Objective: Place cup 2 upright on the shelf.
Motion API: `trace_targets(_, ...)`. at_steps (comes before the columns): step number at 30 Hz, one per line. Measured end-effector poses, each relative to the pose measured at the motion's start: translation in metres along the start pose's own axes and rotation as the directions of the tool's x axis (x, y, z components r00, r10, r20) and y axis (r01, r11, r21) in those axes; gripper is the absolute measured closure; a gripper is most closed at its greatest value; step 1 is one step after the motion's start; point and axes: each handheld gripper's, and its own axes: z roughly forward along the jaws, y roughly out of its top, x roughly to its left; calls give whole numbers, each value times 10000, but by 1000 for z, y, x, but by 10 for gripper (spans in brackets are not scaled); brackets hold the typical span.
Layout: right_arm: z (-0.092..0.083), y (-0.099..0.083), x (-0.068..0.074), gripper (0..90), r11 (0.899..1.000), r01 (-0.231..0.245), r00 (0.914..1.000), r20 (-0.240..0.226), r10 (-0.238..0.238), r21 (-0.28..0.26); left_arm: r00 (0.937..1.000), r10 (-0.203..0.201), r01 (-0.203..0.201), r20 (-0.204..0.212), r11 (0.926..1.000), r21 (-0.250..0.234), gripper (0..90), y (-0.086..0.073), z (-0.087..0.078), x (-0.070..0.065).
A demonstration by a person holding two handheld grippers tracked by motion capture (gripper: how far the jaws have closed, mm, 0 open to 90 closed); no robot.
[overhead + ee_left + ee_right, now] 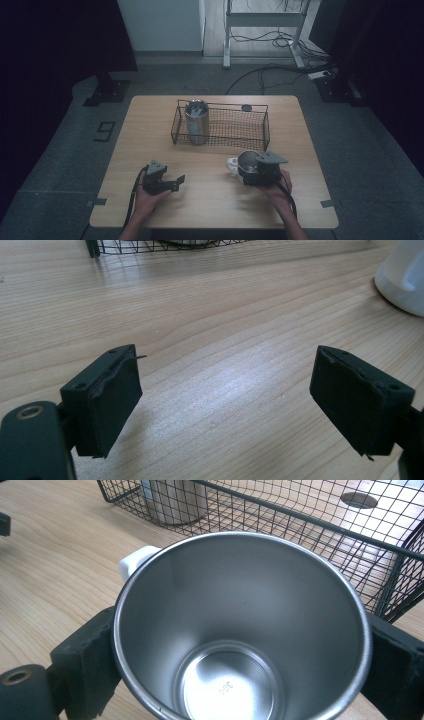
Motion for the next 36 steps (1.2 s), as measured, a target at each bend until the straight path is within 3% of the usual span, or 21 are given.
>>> trace_targets(9, -11, 7, -1, 65, 9994, -66, 9998, -191, 59, -352, 10000, -75, 75, 32, 10000, 16, 131, 0, 0, 0)
trace_targets(18, -19, 25, -3, 65, 9994, 27, 9991, -421, -41, -340, 9998, -27, 28, 178, 10000, -49, 135, 1, 1, -4)
trace_targets(36, -29, 59, -9, 65, 9969, -138, 9991, -414, 106, -776, 9993, 136, -135, 357, 9999, -32, 135, 1, 0, -9)
